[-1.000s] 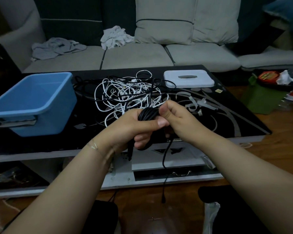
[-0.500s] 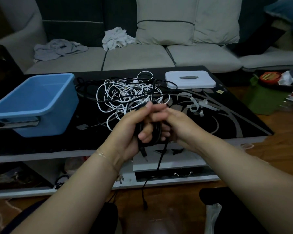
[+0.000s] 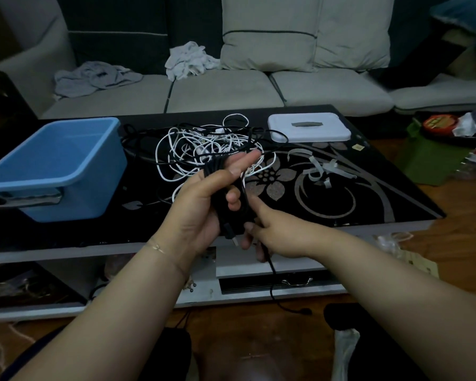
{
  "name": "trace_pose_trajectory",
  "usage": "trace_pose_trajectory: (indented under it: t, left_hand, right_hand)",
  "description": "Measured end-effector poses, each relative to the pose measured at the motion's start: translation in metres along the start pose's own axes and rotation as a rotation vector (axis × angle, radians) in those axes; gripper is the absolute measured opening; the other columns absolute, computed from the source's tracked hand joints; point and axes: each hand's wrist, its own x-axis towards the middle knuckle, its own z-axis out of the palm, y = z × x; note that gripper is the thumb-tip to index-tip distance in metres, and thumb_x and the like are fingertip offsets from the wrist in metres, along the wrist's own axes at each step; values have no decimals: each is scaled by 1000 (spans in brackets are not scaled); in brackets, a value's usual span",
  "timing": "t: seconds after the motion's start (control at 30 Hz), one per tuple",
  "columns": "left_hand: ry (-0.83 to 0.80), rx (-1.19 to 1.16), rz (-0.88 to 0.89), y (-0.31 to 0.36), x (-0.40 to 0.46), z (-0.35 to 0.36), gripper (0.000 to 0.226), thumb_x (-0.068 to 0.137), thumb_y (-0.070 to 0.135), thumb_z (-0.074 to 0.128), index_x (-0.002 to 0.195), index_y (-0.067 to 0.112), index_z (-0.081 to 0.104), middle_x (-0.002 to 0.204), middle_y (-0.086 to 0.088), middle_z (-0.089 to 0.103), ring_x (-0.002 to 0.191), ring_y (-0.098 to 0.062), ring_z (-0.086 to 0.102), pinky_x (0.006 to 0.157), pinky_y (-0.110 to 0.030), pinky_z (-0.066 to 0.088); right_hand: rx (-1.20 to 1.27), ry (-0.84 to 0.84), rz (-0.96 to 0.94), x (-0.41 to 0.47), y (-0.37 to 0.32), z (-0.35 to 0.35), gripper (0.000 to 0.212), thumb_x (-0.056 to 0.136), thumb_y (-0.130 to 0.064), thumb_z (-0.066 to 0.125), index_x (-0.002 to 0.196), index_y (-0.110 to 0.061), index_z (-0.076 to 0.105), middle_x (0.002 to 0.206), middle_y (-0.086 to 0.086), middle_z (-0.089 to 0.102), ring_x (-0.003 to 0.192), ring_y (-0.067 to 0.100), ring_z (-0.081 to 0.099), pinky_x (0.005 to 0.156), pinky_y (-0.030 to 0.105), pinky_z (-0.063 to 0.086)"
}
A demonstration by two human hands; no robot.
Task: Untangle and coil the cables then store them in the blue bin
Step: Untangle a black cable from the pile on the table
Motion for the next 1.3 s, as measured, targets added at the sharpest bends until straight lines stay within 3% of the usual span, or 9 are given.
trace_pose_trajectory:
  t: [0.1, 0.17, 0.3, 0.37, 0.43, 0.6, 0.93, 1.1, 1.3]
  left_hand:
    - [71, -18, 46, 2, 4, -2, 36, 91, 1, 46, 125, -2, 55, 125, -2, 66, 46, -1, 39, 46, -11, 33]
    - [114, -28, 74, 2, 5, -3, 36, 92, 2, 48, 126, -1, 56, 119, 5, 68, 48, -1, 41, 46, -12, 34]
    - [228, 53, 123, -3, 6, -1, 34, 90, 6, 57, 123, -1, 61, 85, 15, 67, 50, -4, 44, 46, -15, 38]
    - [258, 145, 136, -5, 6, 1, 31, 92, 7, 58, 123, 0, 61, 95, 7, 65, 49, -5, 49, 47, -17, 42]
    - [258, 294, 151, -9, 4, 3, 31, 95, 9, 56, 125, 2, 57, 109, 3, 67, 49, -5, 55, 49, -18, 46]
    - [246, 509, 188, -12, 3, 4, 35, 97, 12, 54, 131, 5, 48, 124, 5, 64, 53, -6, 62, 51, -18, 50]
    - [258, 786, 178, -22, 13, -6, 13, 95, 28, 60, 103, 22, 52, 115, 1, 67, 75, -13, 72, 61, -22, 54]
    - [261, 1125, 129, -31, 20, -22, 56, 89, 59, 46, 99, 6, 61, 89, 2, 71, 88, -18, 66, 75, -31, 51]
    - [26, 872, -95, -21, 10, -11, 90, 87, 76, 29, 89, -6, 67, 69, -23, 69, 65, -33, 68, 75, -44, 58]
  right_hand:
    - [-227, 194, -12, 2, -1, -1, 23, 103, -24, 37, 124, -18, 44, 71, 6, 66, 58, 11, 55, 60, 23, 44]
    - [-427, 221, -37, -2, -5, 0, 25, 102, -36, 36, 109, -16, 50, 74, 6, 62, 73, 23, 58, 69, 31, 45]
    - [-679, 42, -39, -8, -9, 4, 36, 101, -35, 37, 136, -25, 32, 98, 10, 62, 87, 31, 57, 68, 34, 42]
    - [-723, -38, -12, -8, -7, 6, 52, 99, -19, 41, 144, -30, 18, 81, -1, 52, 78, 25, 51, 65, 31, 38]
    - [-767, 6, -83, -6, -4, 5, 45, 97, -13, 43, 137, -30, 32, 76, -3, 46, 78, 25, 52, 63, 30, 36]
    - [-854, 222, -193, -13, -15, 1, 34, 99, -45, 37, 126, -31, 53, 113, 8, 62, 101, 31, 58, 65, 30, 31]
    - [-449, 119, -234, -17, -16, -3, 24, 98, -28, 48, 118, -23, 61, 116, 1, 63, 101, 23, 59, 80, 34, 48]
    - [-430, 267, -231, -21, -19, -12, 16, 90, -40, 60, 102, -35, 68, 61, -22, 53, 62, -2, 51, 55, 22, 33]
    - [-236, 293, -226, -15, -13, -22, 22, 79, -43, 70, 78, -25, 57, 73, -12, 68, 76, 6, 62, 76, 38, 51]
